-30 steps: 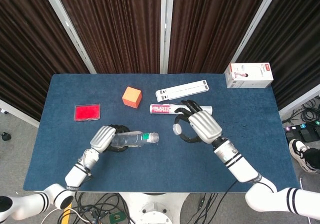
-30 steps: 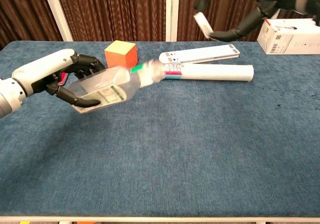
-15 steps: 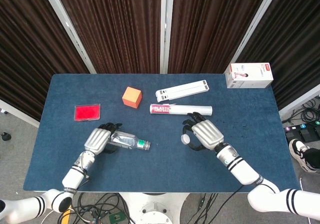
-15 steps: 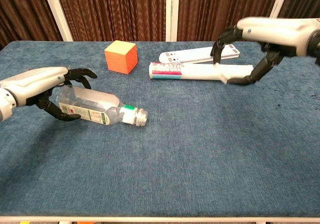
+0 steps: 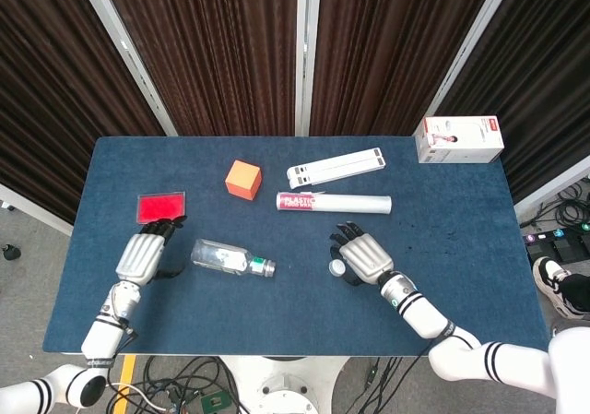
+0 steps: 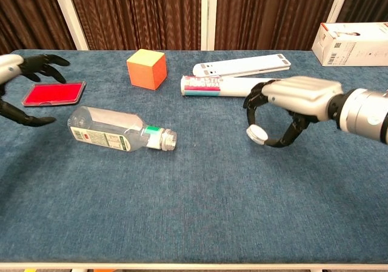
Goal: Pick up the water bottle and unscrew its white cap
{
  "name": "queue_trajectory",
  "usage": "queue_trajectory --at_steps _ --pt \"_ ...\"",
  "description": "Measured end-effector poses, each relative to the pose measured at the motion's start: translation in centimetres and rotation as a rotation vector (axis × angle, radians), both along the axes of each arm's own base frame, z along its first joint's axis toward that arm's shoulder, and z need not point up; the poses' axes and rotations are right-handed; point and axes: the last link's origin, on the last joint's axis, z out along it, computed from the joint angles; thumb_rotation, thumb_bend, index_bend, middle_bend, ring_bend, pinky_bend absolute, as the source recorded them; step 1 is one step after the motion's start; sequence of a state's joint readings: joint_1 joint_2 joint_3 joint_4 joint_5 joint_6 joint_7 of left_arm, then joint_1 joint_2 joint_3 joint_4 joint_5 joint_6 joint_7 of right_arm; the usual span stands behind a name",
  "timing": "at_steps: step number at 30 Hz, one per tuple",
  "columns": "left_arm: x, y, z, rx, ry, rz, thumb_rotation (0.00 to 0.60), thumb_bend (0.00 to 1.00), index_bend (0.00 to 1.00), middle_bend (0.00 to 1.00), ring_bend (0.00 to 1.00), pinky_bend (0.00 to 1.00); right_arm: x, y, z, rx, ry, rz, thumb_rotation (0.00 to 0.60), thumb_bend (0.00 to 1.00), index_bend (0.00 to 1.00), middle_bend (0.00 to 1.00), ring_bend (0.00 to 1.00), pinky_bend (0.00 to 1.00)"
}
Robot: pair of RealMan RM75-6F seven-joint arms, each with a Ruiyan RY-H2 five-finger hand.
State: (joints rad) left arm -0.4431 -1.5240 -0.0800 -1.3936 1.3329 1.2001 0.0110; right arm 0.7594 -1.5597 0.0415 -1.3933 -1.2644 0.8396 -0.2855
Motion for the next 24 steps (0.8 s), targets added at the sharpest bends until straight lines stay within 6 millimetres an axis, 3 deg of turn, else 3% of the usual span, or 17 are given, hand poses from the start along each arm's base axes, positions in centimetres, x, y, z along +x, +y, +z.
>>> queue_trajectory --at_steps 4,8,11,16,24 --pt "-0.7 0.0 0.8 0.013 0.008 0.026 0.600 0.21 0.11 0.21 0.13 0.18 -0.5 0.1 -0.4 -0.010 0.030 0.008 0.600 0.30 0.16 0.11 0.00 0.00" --pt "-1.9 0.0 2.2 0.033 0.041 0.070 0.600 0.21 0.11 0.21 0.13 0.17 -1.1 -0.2 1.1 -0.059 0.013 -0.014 0.600 0.31 0.05 0.09 0.00 0.00" --pt "-3.2 -0.3 3.9 0.079 0.056 0.107 0.600 0.21 0.11 0.22 0.13 0.17 -1.9 -0.4 3.4 -0.126 -0.028 -0.045 0.600 0.31 0.05 0.09 0.00 0.00" --pt "-6.2 -1.9 7.1 0.184 0.076 0.181 0.600 0.21 0.13 0.22 0.13 0.14 -4.6 0.2 9.7 -0.285 -0.123 -0.125 0.600 0.31 0.05 0.08 0.00 0.00" --pt "-9.8 -6.1 11.1 0.312 0.138 0.225 0.600 0.21 0.15 0.22 0.13 0.12 -9.1 5.5 17.7 -0.483 -0.291 -0.212 0.600 0.33 0.04 0.07 0.00 0.00"
